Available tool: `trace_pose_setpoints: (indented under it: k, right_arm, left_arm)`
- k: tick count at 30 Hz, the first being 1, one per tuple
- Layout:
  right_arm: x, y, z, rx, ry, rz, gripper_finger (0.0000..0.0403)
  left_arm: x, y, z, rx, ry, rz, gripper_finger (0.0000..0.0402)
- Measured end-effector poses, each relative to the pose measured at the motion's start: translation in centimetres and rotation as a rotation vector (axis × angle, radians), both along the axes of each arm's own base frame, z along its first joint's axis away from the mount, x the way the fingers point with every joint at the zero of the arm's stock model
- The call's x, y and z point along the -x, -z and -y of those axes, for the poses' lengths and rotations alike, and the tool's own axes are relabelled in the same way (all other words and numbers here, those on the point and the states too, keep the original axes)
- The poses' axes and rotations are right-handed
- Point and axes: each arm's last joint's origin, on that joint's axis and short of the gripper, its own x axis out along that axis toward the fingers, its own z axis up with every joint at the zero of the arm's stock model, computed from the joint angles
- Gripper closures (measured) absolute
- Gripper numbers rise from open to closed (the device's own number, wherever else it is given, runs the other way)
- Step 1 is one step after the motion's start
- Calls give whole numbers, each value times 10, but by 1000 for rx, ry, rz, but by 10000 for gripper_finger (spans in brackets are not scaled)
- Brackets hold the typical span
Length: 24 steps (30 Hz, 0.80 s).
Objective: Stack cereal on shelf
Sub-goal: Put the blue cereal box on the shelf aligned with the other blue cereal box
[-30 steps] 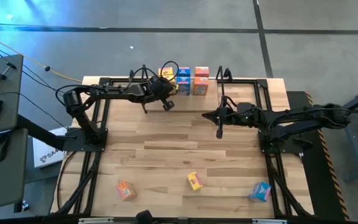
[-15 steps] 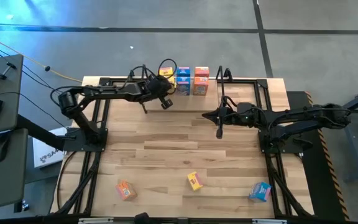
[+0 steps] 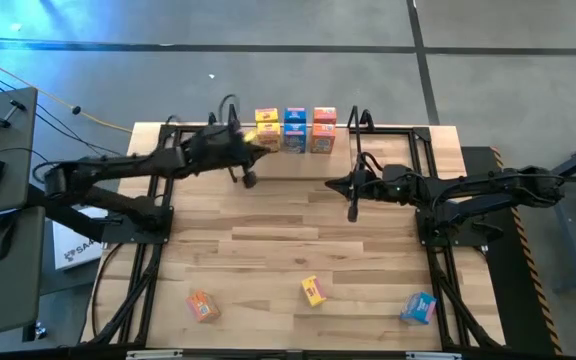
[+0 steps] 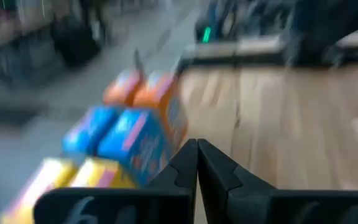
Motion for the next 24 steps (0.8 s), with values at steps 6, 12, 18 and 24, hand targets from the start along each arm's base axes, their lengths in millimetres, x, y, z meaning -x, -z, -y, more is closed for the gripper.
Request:
trace_pose_setpoints:
  k: [6,12,18,24]
  right_arm:
    - [0,1,-5,-153,86,24,377]
    - [-3,-8,-33,-341,122,-4,301]
    - [-2,-37,-68,-602,301,-236,197]
    - [3,-60,-111,-877,530,-482,127]
  left_arm:
    - [42,10,15,-44,10,256,399]
    - [69,16,9,-12,51,320,399]
    - [76,17,-2,-7,65,318,399]
    - [77,22,-11,12,41,299,399]
